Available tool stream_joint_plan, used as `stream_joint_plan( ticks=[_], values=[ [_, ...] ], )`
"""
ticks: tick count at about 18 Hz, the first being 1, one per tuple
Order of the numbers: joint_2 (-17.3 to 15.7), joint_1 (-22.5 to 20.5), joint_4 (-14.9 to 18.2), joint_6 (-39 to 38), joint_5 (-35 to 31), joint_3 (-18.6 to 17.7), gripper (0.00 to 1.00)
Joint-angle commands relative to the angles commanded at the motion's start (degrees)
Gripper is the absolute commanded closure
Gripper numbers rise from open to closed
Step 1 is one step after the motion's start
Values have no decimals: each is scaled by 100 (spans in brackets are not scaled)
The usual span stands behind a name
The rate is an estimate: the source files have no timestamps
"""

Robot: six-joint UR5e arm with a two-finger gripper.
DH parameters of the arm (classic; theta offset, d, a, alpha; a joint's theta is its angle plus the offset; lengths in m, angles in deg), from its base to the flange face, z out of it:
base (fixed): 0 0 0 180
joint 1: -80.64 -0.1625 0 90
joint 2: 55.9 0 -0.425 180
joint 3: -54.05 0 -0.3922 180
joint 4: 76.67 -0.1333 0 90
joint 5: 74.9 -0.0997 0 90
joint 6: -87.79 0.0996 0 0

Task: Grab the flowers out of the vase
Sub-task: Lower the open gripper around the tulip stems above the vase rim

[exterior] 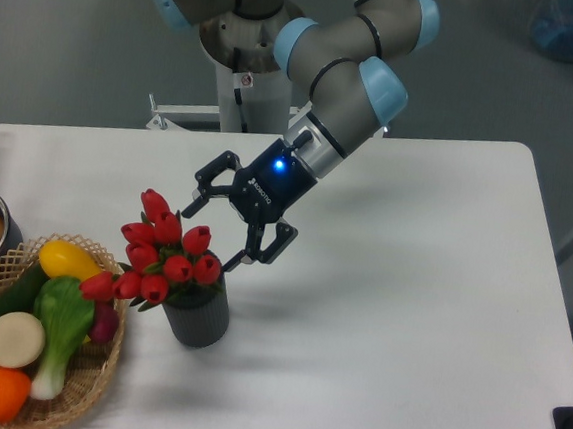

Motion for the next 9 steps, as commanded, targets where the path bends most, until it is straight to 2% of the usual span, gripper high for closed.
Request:
stream_joint_plan(
  ticks=[9],
  values=[
    [176,176,-9,26,-9,141,0]
  ],
)
